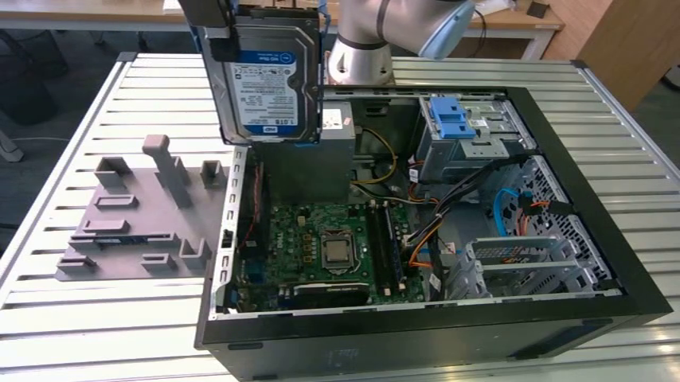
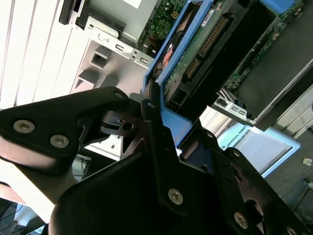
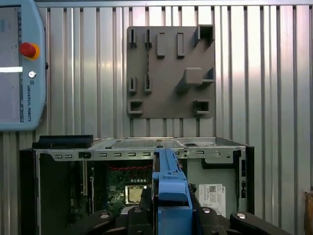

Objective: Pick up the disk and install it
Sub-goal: 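Pick up the disk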

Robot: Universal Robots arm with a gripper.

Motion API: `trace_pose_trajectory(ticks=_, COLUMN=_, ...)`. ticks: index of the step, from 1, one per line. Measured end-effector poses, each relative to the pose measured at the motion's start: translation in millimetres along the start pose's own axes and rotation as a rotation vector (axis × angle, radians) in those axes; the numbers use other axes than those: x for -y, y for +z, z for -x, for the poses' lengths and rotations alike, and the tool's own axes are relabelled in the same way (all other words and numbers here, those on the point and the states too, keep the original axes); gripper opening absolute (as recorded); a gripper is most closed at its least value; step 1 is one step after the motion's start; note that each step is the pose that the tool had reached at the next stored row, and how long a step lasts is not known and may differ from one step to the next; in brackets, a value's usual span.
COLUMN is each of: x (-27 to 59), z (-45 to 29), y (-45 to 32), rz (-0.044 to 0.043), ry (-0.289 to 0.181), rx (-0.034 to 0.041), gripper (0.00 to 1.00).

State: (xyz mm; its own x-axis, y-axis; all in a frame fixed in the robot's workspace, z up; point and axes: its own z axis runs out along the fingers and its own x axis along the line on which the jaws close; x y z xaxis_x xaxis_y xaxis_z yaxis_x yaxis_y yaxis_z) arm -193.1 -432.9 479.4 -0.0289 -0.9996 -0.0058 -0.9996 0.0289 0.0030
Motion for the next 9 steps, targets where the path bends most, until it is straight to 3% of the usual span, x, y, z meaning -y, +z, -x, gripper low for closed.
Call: trace_pose_trajectory(ticks=9, x=14.7, z=-3.9, y=-0.1, rz=0.0, ry=0.0, rx=0.0, gripper=0.36)
